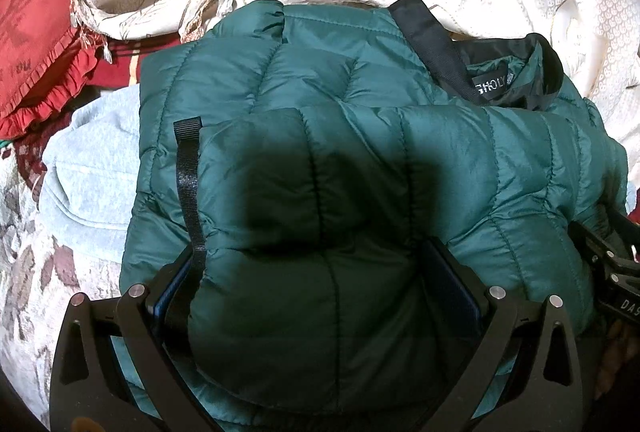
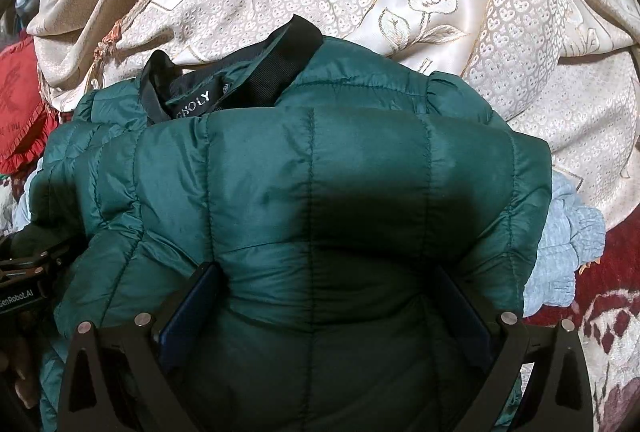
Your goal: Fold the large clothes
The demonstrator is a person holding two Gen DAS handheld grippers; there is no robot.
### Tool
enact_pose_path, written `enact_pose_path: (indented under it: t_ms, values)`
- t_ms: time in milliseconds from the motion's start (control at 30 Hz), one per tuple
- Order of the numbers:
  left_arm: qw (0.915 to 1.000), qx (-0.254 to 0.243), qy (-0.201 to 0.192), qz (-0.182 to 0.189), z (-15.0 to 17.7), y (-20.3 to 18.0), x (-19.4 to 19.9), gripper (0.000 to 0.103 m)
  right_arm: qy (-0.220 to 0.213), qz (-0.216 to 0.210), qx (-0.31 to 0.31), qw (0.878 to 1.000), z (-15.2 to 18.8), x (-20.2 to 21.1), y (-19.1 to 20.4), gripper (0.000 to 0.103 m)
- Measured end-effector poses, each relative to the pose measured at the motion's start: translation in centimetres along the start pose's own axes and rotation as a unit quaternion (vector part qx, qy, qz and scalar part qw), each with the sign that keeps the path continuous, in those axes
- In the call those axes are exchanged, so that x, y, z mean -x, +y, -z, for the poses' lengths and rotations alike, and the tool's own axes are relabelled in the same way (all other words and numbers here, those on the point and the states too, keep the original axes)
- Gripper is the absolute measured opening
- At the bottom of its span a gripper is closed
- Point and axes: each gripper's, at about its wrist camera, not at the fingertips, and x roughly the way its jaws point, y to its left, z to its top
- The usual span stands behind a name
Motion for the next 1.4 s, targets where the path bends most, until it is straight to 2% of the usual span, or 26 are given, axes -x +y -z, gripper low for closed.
enact_pose_path:
  t_ms: [267,400,500,667,767,900,1100,1200,1267,1333,1400]
  values:
    - [1.0000,0.003,0.000,0.009,-0.4,0.8,0.4,0.103,-0.007,-0.001,-0.002,1.000,-0.3,0.3,0.5,0.103]
    - [0.9998,0.007,-0.016,-0.010,-1.1,2.3,2.7,0.103,-0.029,0.032,-0.004,0.999,-0.3,3.3,0.8,0.103]
    - [0.9985,0.019,-0.049,-0.010,-0.7,3.7,6.1,0.102,-0.044,0.043,-0.009,0.998,0.3,6.6,1.1,0.103]
    - [0.9943,-0.009,-0.105,-0.016,2.2,4.1,11.7,0.103,-0.085,0.060,-0.022,0.994,4.9,12.8,0.9,0.103]
    - [0.9904,-0.042,-0.129,-0.022,4.9,3.7,14.5,0.103,-0.087,0.049,-0.022,0.995,8.7,16.0,0.5,0.103]
    - [0.9876,-0.071,-0.137,-0.030,8.5,3.7,17.0,0.103,-0.065,0.059,-0.031,0.996,14.0,18.5,-0.1,0.103]
    - [0.9918,-0.067,-0.106,-0.023,13.1,4.4,17.7,0.103,0.008,0.040,-0.038,0.998,20.2,18.8,-0.3,0.103]
    - [0.9964,-0.048,-0.070,0.001,15.7,5.1,17.4,0.103,0.031,0.029,-0.038,0.998,22.5,18.7,-0.2,0.103]
    - [0.9990,-0.021,-0.022,0.033,17.7,6.2,16.4,0.103,0.033,0.025,-0.036,0.998,23.6,19.0,-0.3,0.103]
    - [0.9990,-0.009,0.037,0.023,19.0,6.9,14.8,0.103,0.031,0.019,-0.038,0.999,24.4,19.2,-0.8,0.103]
    - [0.9988,-0.020,0.037,0.023,19.3,6.9,14.6,0.103,0.029,0.009,-0.042,0.999,25.2,19.2,-1.2,0.103]
